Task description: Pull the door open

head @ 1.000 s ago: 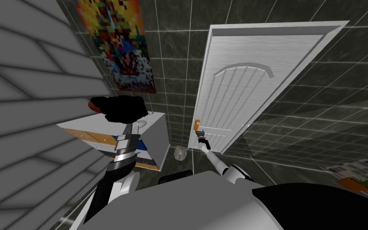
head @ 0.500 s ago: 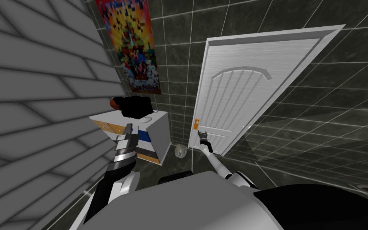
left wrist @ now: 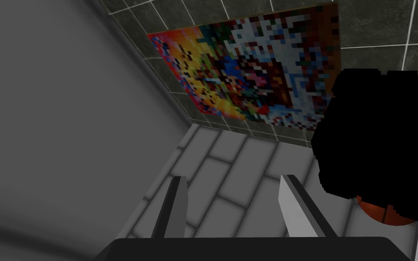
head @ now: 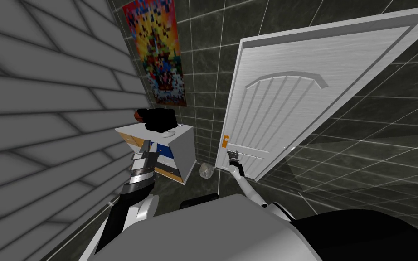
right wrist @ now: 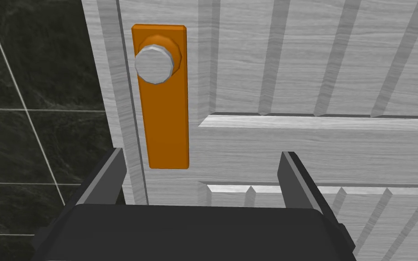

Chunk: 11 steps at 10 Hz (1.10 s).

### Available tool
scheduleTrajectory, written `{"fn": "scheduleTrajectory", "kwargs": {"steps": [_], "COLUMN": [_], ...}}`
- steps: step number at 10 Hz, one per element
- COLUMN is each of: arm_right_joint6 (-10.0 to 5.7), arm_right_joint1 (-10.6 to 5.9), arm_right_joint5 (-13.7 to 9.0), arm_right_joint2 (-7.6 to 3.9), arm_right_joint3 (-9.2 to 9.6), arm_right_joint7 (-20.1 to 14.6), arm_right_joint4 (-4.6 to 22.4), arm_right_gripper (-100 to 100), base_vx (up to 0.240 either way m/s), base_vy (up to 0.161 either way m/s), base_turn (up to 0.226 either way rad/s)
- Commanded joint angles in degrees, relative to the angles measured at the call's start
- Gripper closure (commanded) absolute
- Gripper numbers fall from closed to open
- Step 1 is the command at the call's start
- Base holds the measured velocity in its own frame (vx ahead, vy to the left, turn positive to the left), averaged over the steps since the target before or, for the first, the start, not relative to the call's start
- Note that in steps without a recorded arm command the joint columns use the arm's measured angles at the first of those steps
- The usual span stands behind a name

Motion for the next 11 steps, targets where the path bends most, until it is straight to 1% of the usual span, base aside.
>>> {"fn": "scheduleTrajectory", "kwargs": {"steps": [1,3,5,8,11], "arm_right_joint6": [0.13,0.03,-0.02,-0.08,-0.11], "arm_right_joint1": [1.51,3.29,4.33,5.32,5.79], "arm_right_joint5": [-0.5,-1.0,-1.3,-1.6,-1.7], "arm_right_joint2": [0.28,0.82,1.14,1.44,1.58], "arm_right_joint3": [-1.66,-3.56,-4.67,-5.72,-6.22], "arm_right_joint7": [1.3,2.8,3.6,4.5,4.9], "arm_right_joint4": [-1.6,-3.3,-4.3,-5.3,-5.7], "arm_right_gripper": [-100,-100,-100,-100,-100], "base_vx": [0.043,0.094,0.167,0.208,0.22], "base_vy": [-0.064,-0.072,-0.075,-0.069,-0.063], "base_turn": [0.169,0.191,0.152,0.11,0.068]}}
